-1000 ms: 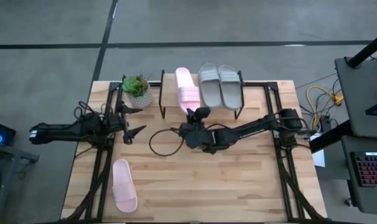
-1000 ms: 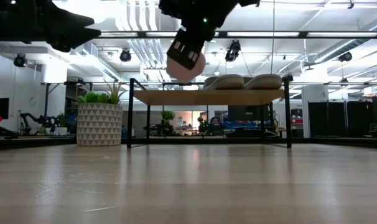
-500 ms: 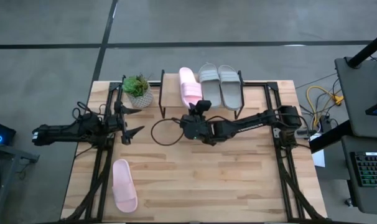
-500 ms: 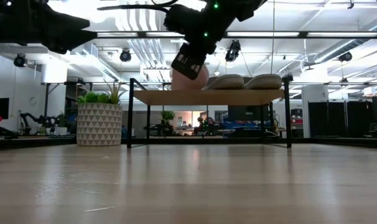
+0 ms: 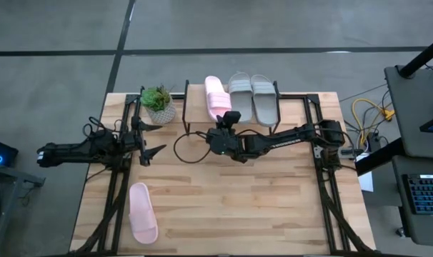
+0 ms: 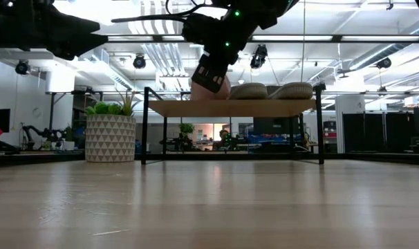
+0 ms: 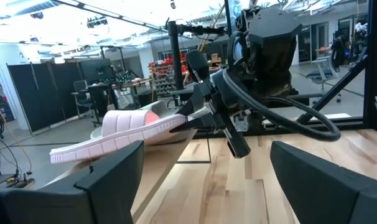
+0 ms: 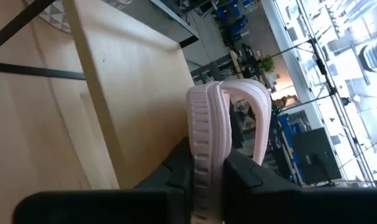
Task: Pick and place slides into the shelf
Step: Put the top pink slide on the shelf
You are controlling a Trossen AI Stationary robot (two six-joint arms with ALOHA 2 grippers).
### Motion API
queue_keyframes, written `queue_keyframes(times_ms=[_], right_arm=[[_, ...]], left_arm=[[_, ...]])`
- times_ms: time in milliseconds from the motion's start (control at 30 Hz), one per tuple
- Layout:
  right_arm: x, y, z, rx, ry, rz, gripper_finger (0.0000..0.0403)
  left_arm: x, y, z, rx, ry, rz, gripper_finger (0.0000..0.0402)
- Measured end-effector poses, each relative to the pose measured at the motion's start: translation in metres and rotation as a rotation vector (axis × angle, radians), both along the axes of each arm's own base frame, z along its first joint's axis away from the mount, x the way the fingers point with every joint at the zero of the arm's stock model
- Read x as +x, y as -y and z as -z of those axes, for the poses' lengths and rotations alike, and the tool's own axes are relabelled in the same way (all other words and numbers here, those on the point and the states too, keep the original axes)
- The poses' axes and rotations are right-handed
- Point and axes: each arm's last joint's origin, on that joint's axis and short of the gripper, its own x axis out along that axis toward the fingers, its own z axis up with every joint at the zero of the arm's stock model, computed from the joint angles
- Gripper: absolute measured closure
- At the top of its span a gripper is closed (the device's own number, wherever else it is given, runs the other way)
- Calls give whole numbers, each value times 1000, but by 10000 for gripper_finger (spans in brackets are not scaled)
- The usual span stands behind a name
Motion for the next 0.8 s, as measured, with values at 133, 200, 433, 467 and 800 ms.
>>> queue_keyframes(times_ms=[133,200,433,467,800], right_arm=[[0,0,0,-4,-9,-3,335],[0,0,0,-12,-28,-7,329],[-2,-5,2,-9,-64,-15,323],[-2,-5,2,-1,-57,-11,323],[-2,-8,-4,66,-34,-19,256]], left_arm=[[1,0,1,0,-7,0,70],[1,0,1,-1,-12,0,70],[3,0,3,-1,-31,0,70],[4,0,3,-1,-33,0,70],[6,0,4,-2,-53,0,70]])
